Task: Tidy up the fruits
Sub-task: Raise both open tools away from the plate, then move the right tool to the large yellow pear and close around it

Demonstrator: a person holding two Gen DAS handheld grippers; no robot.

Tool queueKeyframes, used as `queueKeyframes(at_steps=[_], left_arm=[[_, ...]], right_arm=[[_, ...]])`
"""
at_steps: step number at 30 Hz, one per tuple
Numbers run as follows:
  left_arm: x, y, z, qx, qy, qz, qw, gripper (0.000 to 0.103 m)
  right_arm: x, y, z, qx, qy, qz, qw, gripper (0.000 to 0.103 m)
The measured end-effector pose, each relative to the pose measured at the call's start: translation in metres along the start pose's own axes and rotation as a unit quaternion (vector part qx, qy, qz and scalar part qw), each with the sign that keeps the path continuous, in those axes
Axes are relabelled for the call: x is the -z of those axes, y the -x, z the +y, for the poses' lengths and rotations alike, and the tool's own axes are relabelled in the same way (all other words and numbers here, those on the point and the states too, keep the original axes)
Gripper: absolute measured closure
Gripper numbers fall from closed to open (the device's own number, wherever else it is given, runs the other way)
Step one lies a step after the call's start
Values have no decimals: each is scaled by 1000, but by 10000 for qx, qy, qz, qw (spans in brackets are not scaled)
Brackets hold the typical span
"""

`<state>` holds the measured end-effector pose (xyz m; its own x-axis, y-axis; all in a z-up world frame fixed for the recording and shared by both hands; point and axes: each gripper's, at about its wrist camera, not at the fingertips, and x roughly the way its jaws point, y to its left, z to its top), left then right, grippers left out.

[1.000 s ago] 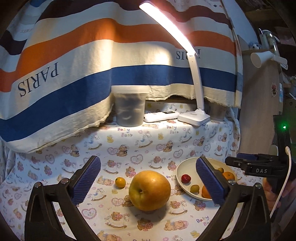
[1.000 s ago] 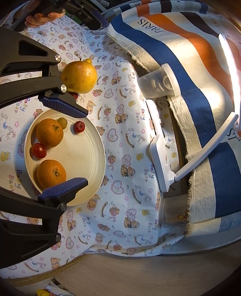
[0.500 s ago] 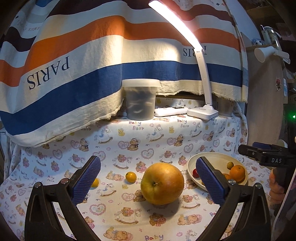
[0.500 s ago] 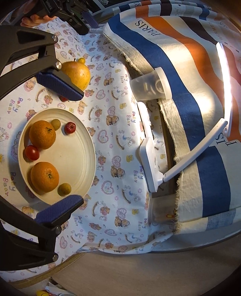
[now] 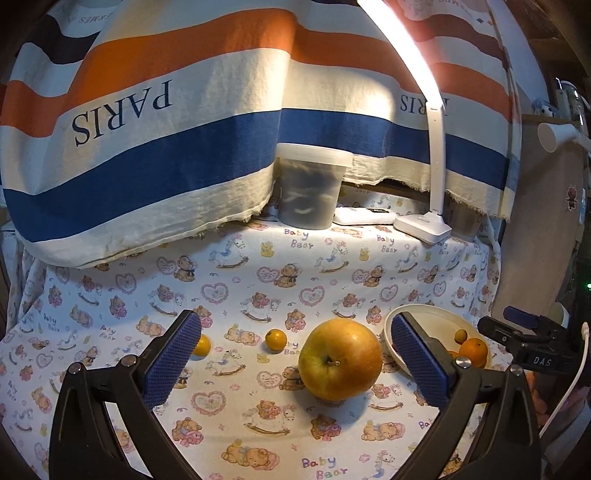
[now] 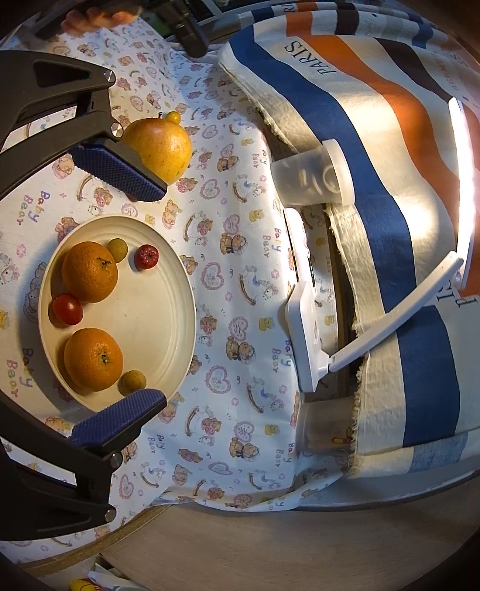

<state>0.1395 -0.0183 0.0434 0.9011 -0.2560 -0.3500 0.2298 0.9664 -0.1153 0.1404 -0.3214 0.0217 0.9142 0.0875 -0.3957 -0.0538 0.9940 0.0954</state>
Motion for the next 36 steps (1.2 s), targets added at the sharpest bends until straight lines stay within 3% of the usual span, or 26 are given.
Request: queueKeyframes(at_steps=[6, 11, 16, 20, 26, 30, 36], left_arm=[[-2, 0, 8, 36, 133, 72, 9999, 1], [-4, 2, 5, -114, -57, 30, 9999, 1], [-11, 5, 9, -403, -84, 260, 9988, 1], [-16, 6, 27, -418, 276, 427, 9978, 1], [-17, 2, 55, -492, 746, 589, 9943, 1], [-18, 0, 66, -390, 966, 609, 9927, 1], [-20, 1, 82, -736, 1026, 548, 9905, 1]], right_arm=[[1, -1, 1, -9, 15, 27, 10000, 1], [2, 0, 3, -57, 38, 12, 10000, 1], [-1, 0, 12, -58, 199, 60, 9998, 1], [-7, -2, 44, 192, 905, 173, 9956, 1], [-7, -11, 101, 105, 1747, 346, 9840, 1], [-6, -27, 132, -256, 1770, 692, 9814, 1], [2, -51, 172, -294, 1968, 913, 9757, 1]])
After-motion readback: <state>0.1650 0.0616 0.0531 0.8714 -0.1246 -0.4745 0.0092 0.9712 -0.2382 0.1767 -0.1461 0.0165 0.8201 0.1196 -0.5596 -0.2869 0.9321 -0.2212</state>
